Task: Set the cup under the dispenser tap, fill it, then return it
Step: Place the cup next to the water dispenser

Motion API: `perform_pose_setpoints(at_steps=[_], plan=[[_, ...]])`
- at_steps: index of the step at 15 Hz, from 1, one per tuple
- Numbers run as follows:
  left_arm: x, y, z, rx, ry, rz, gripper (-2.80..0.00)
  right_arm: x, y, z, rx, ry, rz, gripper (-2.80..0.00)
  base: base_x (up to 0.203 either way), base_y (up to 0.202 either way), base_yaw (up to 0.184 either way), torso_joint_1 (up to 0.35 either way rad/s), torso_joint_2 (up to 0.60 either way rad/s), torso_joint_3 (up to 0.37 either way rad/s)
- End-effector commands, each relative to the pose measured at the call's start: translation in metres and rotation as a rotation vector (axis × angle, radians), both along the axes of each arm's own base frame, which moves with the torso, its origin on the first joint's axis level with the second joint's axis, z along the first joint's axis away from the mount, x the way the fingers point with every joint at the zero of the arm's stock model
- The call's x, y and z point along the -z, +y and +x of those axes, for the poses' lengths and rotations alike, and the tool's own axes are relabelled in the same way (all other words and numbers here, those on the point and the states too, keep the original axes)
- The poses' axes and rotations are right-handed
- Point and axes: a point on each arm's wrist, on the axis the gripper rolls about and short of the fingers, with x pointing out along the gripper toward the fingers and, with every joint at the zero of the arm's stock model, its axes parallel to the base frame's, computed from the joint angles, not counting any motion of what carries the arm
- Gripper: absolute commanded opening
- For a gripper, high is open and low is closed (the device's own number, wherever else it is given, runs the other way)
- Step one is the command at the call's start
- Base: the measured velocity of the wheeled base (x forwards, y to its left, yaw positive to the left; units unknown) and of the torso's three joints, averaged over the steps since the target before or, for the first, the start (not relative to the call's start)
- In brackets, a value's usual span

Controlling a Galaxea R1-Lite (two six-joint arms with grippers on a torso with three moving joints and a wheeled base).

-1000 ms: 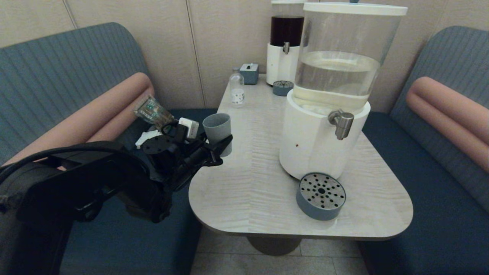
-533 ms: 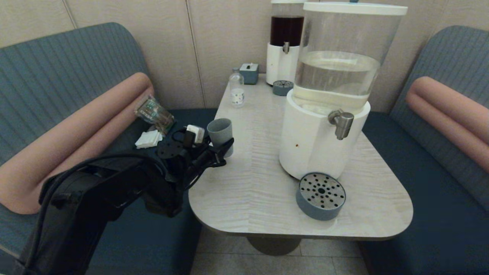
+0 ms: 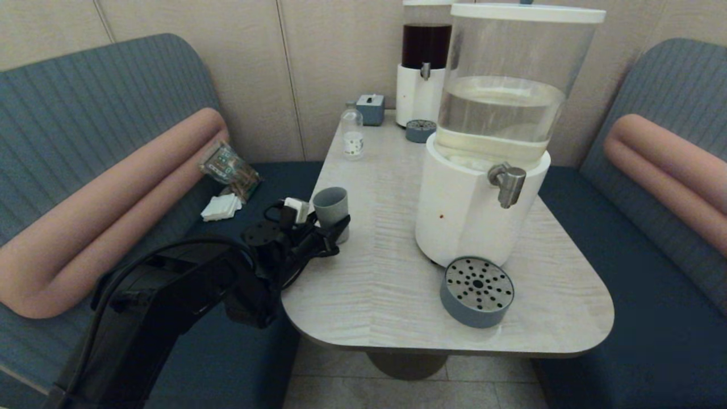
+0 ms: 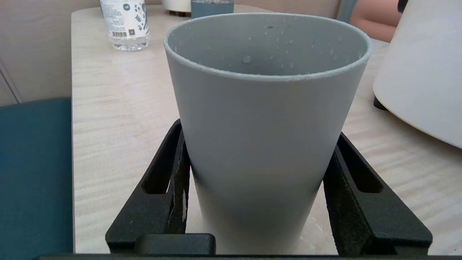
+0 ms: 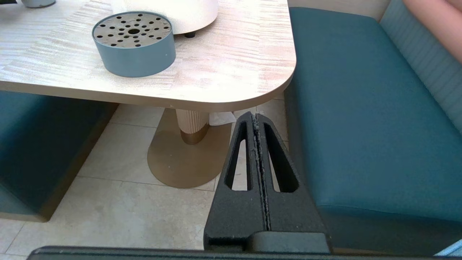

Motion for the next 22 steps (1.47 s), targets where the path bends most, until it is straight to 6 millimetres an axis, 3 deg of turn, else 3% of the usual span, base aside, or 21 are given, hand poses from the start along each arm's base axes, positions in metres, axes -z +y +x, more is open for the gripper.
perform_pose_setpoints(at_steps=[1, 2, 3, 4, 10, 13, 17, 22], plan=[[0.007, 0.000, 0.001, 0.001, 0.010, 0.003, -2.80, 0.000, 0.000, 0.000, 0.000, 0.003, 0.000, -2.80, 0.000, 0.000, 0.000, 0.000, 0.00, 0.000], [0.008, 0.000, 0.001, 0.001, 0.012, 0.003, -2.80, 0.000, 0.000, 0.000, 0.000, 0.003, 0.000, -2.80, 0.000, 0.000, 0.000, 0.000, 0.00, 0.000], [0.007, 0.000, 0.001, 0.001, 0.011, 0.003, -0.81, 0.000, 0.000, 0.000, 0.000, 0.004, 0.000, -2.80, 0.000, 0.000, 0.000, 0.000, 0.00, 0.000], [0.006, 0.000, 0.001, 0.001, 0.009, 0.002, 0.00, 0.000, 0.000, 0.000, 0.000, 0.003, 0.000, -2.80, 0.000, 0.000, 0.000, 0.000, 0.00, 0.000], [-0.009, 0.001, -0.005, 0.001, -0.009, 0.003, 0.00, 0.001, 0.000, 0.000, 0.000, 0.004, 0.000, -2.80, 0.000, 0.000, 0.000, 0.000, 0.00, 0.000], [-0.017, 0.005, -0.021, 0.000, 0.032, 0.013, 0.00, 0.000, 0.000, 0.000, 0.000, 0.002, 0.000, -2.80, 0.000, 0.000, 0.000, 0.000, 0.00, 0.000], [-0.028, 0.018, -0.072, 0.004, 0.160, 0.050, 0.00, 0.000, 0.000, 0.000, 0.000, 0.003, 0.000, -2.80, 0.000, 0.000, 0.000, 0.000, 0.00, 0.000], [-0.084, 0.034, -0.147, 0.034, 0.140, 0.064, 0.00, 0.000, 0.000, 0.000, 0.000, 0.003, 0.000, -2.80, 0.000, 0.000, 0.000, 0.000, 0.00, 0.000]])
